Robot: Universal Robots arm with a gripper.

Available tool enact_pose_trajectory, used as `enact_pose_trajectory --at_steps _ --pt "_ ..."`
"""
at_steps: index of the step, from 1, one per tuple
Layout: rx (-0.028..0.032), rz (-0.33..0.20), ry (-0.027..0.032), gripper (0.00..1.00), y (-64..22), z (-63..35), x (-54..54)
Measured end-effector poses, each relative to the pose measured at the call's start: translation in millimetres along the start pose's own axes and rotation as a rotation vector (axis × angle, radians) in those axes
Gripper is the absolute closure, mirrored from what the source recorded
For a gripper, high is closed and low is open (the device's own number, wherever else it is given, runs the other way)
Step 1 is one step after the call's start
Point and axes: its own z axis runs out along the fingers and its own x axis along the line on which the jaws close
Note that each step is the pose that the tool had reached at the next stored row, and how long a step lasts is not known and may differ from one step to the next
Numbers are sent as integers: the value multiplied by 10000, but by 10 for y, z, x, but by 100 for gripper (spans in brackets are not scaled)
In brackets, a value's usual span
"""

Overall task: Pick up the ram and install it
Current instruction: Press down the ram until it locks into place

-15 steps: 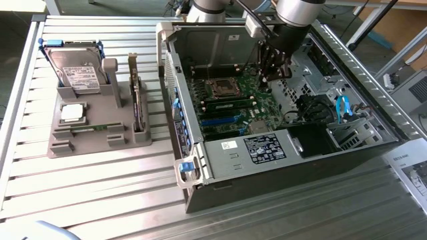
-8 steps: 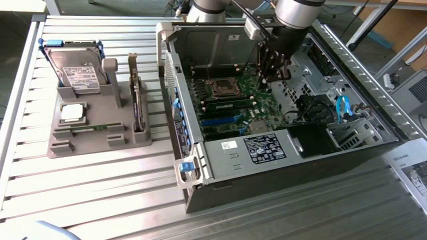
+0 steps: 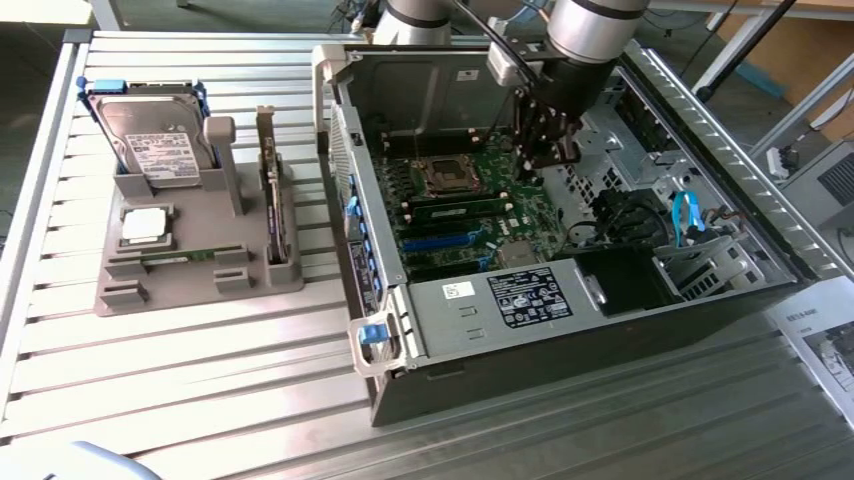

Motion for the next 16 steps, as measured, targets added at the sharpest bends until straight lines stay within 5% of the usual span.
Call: enact_pose_trajectory --at_steps 7,16 --pt "68 2 0 90 1 52 -2" --pt "71 2 0 90 1 55 -2"
